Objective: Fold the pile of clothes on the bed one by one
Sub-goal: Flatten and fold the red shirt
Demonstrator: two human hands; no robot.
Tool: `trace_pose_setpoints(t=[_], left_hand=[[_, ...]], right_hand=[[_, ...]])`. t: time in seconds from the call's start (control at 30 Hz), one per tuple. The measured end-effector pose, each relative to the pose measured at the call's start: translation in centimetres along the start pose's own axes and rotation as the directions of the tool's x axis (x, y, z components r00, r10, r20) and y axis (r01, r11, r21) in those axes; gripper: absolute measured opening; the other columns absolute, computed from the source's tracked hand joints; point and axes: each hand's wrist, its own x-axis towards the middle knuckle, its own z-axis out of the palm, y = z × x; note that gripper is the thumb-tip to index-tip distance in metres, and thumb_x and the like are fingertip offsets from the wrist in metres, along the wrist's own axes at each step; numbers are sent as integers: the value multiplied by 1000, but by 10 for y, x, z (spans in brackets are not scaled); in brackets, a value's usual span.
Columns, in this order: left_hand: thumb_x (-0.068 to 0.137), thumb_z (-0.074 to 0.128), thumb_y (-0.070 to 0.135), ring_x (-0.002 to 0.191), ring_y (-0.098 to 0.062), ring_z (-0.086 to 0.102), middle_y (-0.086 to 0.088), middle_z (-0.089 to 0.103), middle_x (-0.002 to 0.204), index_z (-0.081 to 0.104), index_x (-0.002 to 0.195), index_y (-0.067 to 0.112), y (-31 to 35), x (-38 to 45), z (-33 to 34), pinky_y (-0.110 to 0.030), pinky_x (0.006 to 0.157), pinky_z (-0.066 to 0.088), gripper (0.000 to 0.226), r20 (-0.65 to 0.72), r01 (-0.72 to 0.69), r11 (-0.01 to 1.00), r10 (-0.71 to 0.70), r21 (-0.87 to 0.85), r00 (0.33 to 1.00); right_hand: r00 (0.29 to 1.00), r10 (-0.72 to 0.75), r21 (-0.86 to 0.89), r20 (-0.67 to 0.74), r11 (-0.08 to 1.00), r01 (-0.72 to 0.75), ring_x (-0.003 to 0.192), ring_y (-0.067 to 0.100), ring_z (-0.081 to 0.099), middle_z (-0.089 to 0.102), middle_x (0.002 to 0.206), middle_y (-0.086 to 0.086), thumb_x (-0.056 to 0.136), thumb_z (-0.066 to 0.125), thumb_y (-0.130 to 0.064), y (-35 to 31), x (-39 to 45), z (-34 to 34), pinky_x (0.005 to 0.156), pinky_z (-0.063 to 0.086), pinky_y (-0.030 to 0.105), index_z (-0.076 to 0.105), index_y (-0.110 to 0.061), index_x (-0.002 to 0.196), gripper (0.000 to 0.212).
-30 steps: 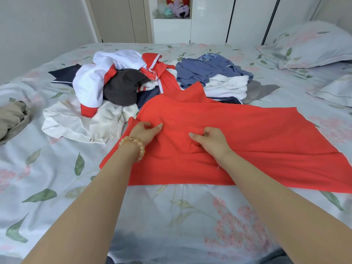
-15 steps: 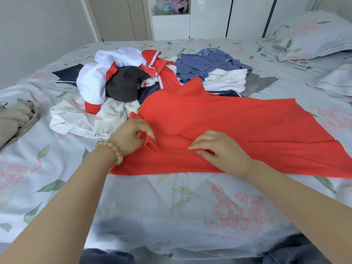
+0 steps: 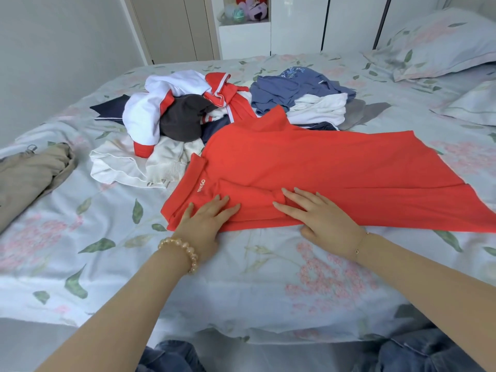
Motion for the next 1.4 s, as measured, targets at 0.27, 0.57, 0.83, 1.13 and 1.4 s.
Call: trace_pose_setpoints(t=[0.27, 0.57, 0.83, 1.13, 1.4], left_hand=[[88, 34, -9, 148, -20, -8, 13, -2, 161, 8, 146, 52, -31, -5, 4, -69, 110, 9, 88, -45, 148, 988, -150, -52, 988], [92, 34, 5, 147, -26, -14, 8, -23, 158, -16, 146, 45, -16, -69, 7, -63, 114, 8, 84, 92, 237, 960, -252, 148, 963], [86, 46, 25, 147, -12, -15, 9, -17, 159, -5, 152, 37, 107, -41, -9, -52, 116, -9, 84, -58, -107, 993, 110, 48, 992], [82, 50, 19, 148, -8, 0, 9, 5, 161, 19, 151, 33, 203, 29, 8, -52, 117, -6, 77, -16, -182, 957, 183, -224, 983], [90, 39, -2, 149, -17, -1, 2, -2, 162, 4, 153, 34, 211, 42, 9, -60, 114, 5, 80, 17, -162, 986, 163, -42, 986]], right_hand=[[993, 68, -17, 96, 998, -67, 150, 17, -1, -7, 162, -7, 94, 41, 5, -21, -6, -4, 120, 16, 49, -9, -36, 151, 87], [992, -85, -26, -94, 996, 83, 146, 22, 23, 18, 160, -1, 84, 60, -3, -51, -41, 19, 115, 26, 49, 7, -31, 153, 91], [1000, -6, -16, 7, 1000, 6, 148, 5, 2, 2, 160, -13, 92, 18, -34, 54, -106, -3, 117, -5, 24, 1, -38, 151, 62], [821, 558, 183, -121, 825, -534, 144, 30, 28, 28, 156, 11, 88, 52, 4, 162, -186, -8, 118, 23, 39, 32, -16, 148, 66], [848, 529, -165, -19, 835, -525, 148, 23, 19, 13, 161, 4, 96, 40, -5, 162, -203, -28, 119, 18, 32, 19, -11, 153, 62]])
